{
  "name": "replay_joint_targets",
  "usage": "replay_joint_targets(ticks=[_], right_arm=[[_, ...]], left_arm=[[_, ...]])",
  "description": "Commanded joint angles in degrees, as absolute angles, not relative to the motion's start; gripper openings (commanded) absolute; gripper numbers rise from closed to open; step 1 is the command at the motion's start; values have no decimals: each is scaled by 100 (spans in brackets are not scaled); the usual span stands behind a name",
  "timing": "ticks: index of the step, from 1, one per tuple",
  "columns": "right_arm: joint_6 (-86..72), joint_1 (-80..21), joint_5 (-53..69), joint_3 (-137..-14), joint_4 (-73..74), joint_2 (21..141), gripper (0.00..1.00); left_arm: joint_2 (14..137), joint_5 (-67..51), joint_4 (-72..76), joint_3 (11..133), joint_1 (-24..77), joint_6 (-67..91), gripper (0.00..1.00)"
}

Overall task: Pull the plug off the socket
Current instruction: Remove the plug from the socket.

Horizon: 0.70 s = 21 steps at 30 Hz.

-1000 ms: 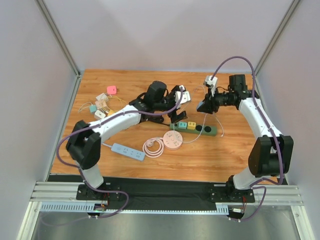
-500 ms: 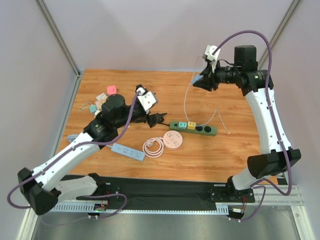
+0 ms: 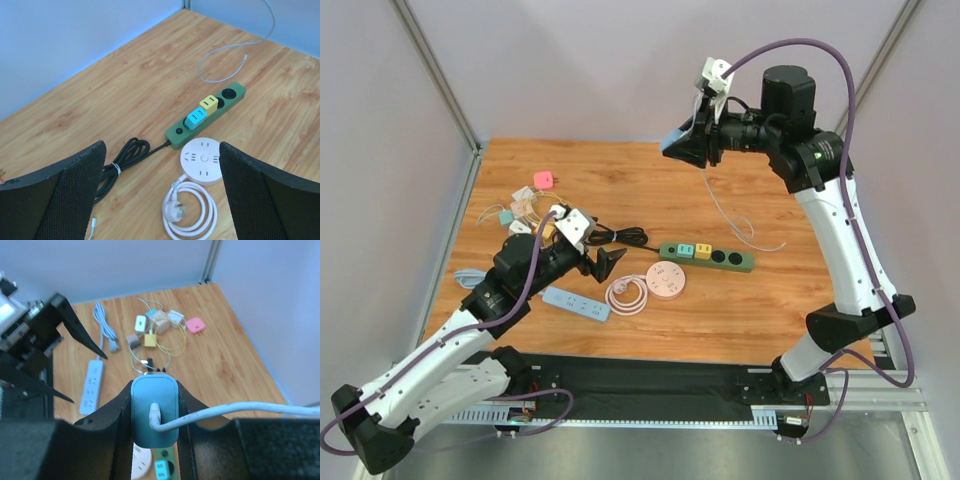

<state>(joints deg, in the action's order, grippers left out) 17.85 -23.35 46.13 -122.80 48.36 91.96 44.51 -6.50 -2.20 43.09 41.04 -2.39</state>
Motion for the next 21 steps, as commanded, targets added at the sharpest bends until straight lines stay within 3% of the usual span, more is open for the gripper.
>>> replay_joint_targets(ticks=[1,11,21], right_arm=[[407,-2426,4570,-12463,4071,9430,0],[-2495,-2461,4799,-9541,1698,8861,0],[-3392,-2654,4377,-8236,598,8236,0]], left_arm=[[4167,-815,927,3896,4078,-401,100],[4886,-1072,3549,3664,4078,-2363,100],[6108,-1494,3498,4464,4219,-2215,100]])
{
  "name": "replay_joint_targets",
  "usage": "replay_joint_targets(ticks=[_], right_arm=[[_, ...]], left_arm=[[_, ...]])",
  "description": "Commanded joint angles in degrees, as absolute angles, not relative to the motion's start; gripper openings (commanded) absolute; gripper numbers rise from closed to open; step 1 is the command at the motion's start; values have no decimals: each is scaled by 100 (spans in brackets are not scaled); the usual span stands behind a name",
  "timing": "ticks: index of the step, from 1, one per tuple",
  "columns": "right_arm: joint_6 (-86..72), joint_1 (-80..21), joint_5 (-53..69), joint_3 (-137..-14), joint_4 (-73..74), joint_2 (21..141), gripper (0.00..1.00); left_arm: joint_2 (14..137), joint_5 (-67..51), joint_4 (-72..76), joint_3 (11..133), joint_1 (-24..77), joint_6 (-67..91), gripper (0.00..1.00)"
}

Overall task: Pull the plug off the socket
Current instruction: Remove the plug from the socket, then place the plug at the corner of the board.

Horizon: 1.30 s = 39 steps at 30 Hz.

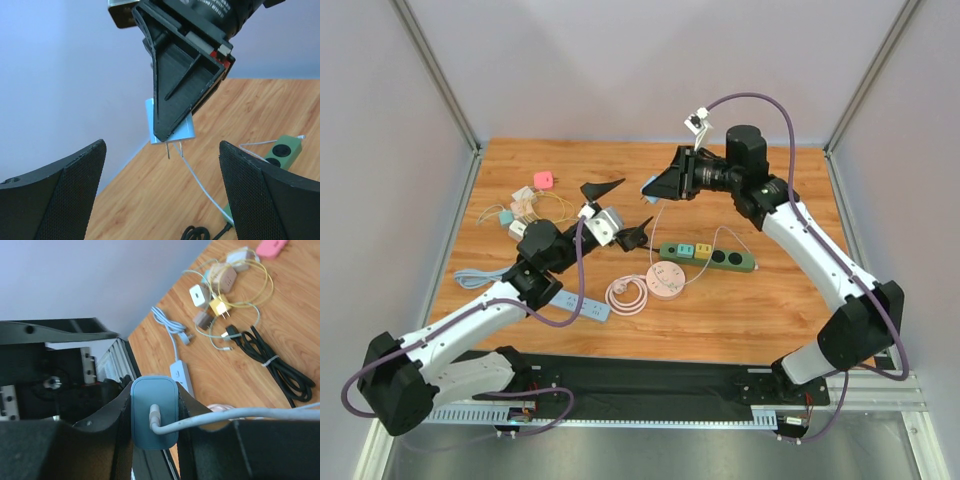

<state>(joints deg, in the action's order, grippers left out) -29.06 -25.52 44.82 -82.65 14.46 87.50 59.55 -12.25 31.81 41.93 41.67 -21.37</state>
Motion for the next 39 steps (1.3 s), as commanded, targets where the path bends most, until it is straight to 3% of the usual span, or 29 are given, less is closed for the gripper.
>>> replay_joint_targets(ticks=[1,15,24,27,28,30,32,34,36,37,39], right_arm=[[-3419,-2663,4351,-8209,580,8192,0],[-3401,-2830,4069,-7787,484,7945,0],[-3498,-2856,4069,-7638,387,7884,0],[-3533,-2856,4052,-7603,360,7858,0],[-3551,-2856,4052,-7585,360,7849,0],[-3586,-2856,4052,-7576,325,7831,1],[-3586,-2856,4052,-7567,334,7822,4],[-3568,-2856,4034,-7550,325,7787,15],[-3394,-2856,4008,-7541,387,7744,31],[-3314,-2856,3999,-7558,413,7717,51],[-3121,-2830,3894,-7611,632,7673,69]], left_arm=[[6161,-1520,3472,4543,4227,-2145,100],[6767,-1081,3568,5027,4430,-1652,97],[6987,-984,3217,5326,4474,-1705,82],[7066,-1028,3033,5440,4474,-1775,68],[7101,-1037,2989,5519,4474,-1793,55],[7128,-1054,2866,5607,4474,-1802,42],[7128,-1098,2787,5642,4474,-1828,21],[7084,-1055,2760,5643,4474,-1846,0],[7023,-933,2751,5590,4474,-1784,0],[6962,-879,2751,5564,4482,-1749,0],[6900,-651,2681,5502,4482,-1644,0]])
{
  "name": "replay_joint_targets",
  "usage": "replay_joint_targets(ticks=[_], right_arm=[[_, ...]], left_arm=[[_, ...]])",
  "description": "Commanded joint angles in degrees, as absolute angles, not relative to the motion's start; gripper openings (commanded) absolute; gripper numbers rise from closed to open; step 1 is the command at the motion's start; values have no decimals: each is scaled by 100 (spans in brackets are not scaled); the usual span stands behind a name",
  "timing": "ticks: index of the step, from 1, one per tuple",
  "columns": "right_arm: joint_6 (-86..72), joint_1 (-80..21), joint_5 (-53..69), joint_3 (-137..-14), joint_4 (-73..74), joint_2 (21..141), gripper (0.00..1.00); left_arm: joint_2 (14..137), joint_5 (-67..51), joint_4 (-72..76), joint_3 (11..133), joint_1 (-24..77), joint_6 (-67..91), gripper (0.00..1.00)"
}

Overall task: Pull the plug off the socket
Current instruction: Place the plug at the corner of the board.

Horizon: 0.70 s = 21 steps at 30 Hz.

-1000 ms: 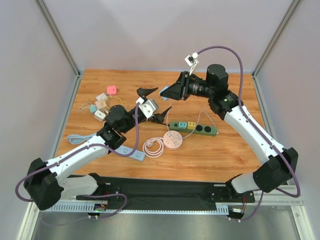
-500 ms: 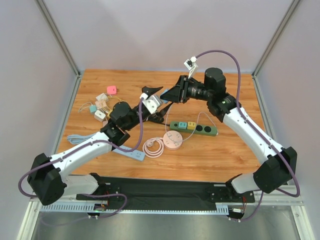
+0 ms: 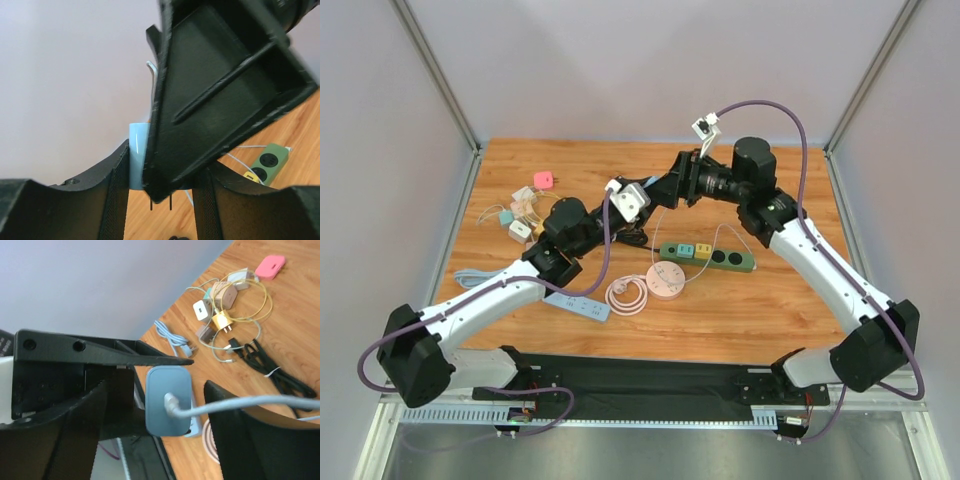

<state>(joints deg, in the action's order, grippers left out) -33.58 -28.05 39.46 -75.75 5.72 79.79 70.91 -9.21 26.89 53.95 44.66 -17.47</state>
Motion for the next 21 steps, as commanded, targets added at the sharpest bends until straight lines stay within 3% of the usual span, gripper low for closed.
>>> replay_joint_targets(ticks=[1,3,4,10,14,21], right_arm=[[-2859,-2821,3876,-7655,711,7621,82],[-2411,-2778,3832,-7787,984,7515,97],[-2226,-2751,3841,-7822,1080,7480,100],[-407,-2409,4622,-8191,2221,7076,100],[1218,-1944,4413,-8402,3372,6646,100],[1336,-581,4666,-7156,2779,6039,100]], left_arm=[[6804,-581,2646,5476,4474,-1617,0],[6663,-423,2505,5397,4465,-1565,0],[6610,-396,2444,5379,4456,-1547,0],[6031,-299,1882,5212,4254,-1276,0],[5626,-413,1293,5527,4149,-1292,0],[5361,-624,203,6827,4131,-1116,0]])
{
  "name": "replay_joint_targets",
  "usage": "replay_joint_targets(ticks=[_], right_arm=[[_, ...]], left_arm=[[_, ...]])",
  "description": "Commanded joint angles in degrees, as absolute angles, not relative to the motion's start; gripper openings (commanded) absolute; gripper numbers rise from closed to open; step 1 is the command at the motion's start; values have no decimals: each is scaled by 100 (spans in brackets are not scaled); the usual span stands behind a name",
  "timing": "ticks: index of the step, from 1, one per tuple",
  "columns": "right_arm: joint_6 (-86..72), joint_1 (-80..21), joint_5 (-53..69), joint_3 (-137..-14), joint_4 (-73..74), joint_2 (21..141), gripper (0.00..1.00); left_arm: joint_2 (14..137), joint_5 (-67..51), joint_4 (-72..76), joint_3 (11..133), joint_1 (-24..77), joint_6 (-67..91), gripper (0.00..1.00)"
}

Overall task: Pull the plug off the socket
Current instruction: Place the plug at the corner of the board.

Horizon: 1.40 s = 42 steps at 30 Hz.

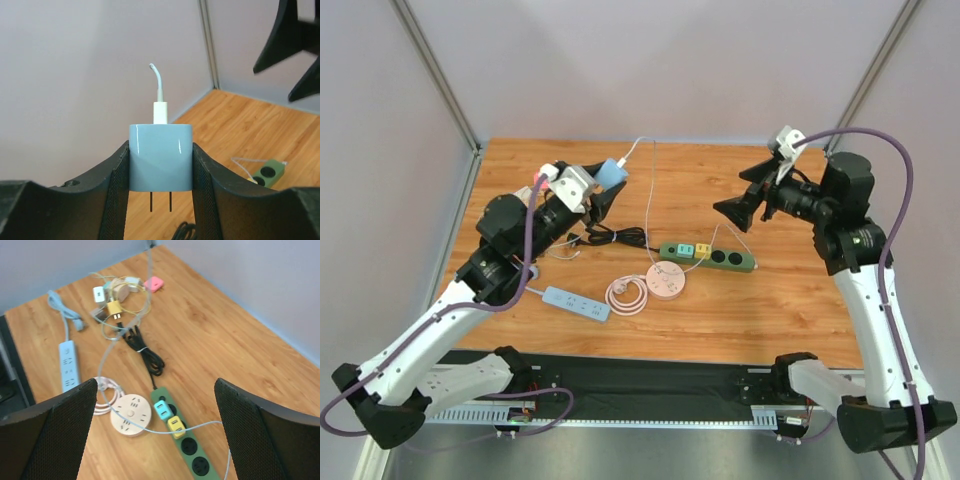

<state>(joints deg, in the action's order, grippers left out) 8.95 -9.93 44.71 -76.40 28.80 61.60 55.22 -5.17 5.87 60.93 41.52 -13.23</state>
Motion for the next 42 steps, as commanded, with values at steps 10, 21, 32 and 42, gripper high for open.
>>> replay_joint_targets(ticks=[10,21,32,42], right_arm=[[844,517,4870,-5441,1336,5967,100],[352,975,5106,-5107,914,5968,100],[255,1011,5247,-5036,809,6056,100],[255,1028,5317,-5027,817,6126,100]], left_arm=[[5730,368,-729,8998,3798,-1362,0],[6082,1388,-764,10045,3375,-2258,0],[6091,1503,-897,9801,2093,-2075,0],[6003,1396,-712,9062,291,-1160,0]])
